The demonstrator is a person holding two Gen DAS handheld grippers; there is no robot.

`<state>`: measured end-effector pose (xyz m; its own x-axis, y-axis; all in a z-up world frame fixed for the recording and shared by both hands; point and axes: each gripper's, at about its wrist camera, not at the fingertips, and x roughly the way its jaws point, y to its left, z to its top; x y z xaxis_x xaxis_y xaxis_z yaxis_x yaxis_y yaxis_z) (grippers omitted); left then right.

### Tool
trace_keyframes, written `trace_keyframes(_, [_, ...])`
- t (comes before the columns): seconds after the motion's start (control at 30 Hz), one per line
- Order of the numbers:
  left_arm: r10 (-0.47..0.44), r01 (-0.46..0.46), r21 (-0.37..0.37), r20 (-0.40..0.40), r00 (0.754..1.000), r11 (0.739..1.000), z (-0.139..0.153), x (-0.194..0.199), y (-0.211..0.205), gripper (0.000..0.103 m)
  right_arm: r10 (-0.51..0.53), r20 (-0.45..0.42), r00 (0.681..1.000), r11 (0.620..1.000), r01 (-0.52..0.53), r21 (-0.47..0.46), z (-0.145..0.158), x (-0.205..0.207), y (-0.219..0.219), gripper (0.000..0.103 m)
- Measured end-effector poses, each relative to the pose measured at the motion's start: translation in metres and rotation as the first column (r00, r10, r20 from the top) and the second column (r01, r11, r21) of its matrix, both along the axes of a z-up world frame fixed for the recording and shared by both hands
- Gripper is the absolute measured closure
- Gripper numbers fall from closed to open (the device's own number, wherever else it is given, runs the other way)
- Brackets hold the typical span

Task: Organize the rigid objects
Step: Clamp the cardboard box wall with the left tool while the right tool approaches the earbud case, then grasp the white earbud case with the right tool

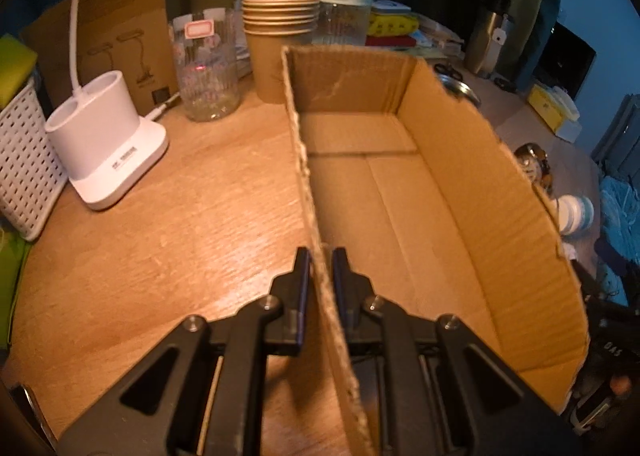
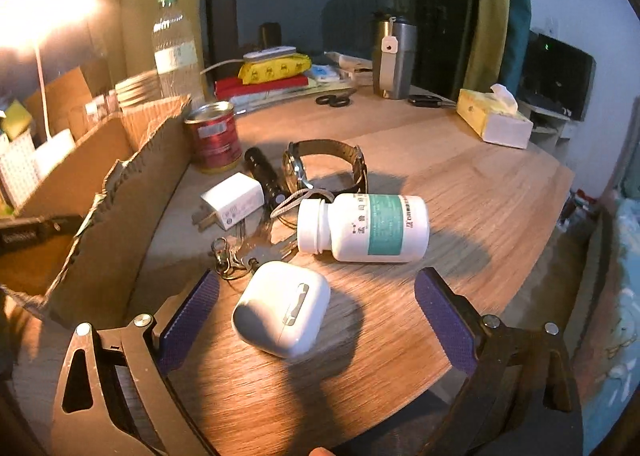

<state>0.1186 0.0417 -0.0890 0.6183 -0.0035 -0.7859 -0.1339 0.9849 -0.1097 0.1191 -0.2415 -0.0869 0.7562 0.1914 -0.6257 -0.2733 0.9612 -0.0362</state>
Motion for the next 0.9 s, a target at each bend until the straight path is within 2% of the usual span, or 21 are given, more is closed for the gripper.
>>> trace_keyframes(0.17, [0.003, -0.003, -0.015, -0.034, 0.999, 1.000, -0.007, 0.000, 0.004, 0.089, 0.008, -0.010, 1.000, 0.999, -0.008, -0.035, -0.005, 0.000, 0.004, 0.010])
trace_keyframes(0.27, [0.001, -0.001, -0.011, -0.029, 1.000, 1.000, -0.008, 0.001, 0.003, 0.089, 0.011, -0.008, 1.000, 0.999, -0.012, -0.047, -0.006, 0.000, 0.007, 0.012])
trace_keyframes(0.37, [0.005, -0.005, -0.002, -0.016, 1.000, 1.000, -0.008, 0.000, 0.001, 0.089, 0.009, -0.008, 1.000, 0.998, -0.009, -0.057, -0.007, 0.001, 0.008, 0.018])
trace_keyframes(0.63, [0.006, -0.006, -0.005, -0.005, 1.000, 1.000, -0.008, -0.001, 0.001, 0.089, 0.017, -0.012, 1.000, 0.997, -0.018, -0.078, -0.010, -0.001, 0.011, 0.020])
trace_keyframes(0.77, [0.005, -0.005, -0.003, -0.002, 1.000, 1.000, -0.009, -0.002, 0.001, 0.089, 0.026, -0.018, 1.000, 0.996, -0.027, -0.082, -0.012, -0.001, 0.013, 0.024])
trace_keyframes(0.83, [0.005, -0.005, -0.003, -0.001, 1.000, 1.000, -0.009, -0.002, 0.001, 0.089, 0.030, -0.018, 0.999, 0.996, -0.032, -0.086, -0.012, -0.001, 0.014, 0.029])
trace_keyframes(0.9, [0.005, -0.005, -0.002, -0.002, 1.000, 1.000, -0.009, -0.002, 0.001, 0.089, 0.036, -0.019, 0.999, 0.995, -0.038, -0.092, -0.013, -0.001, 0.015, 0.045])
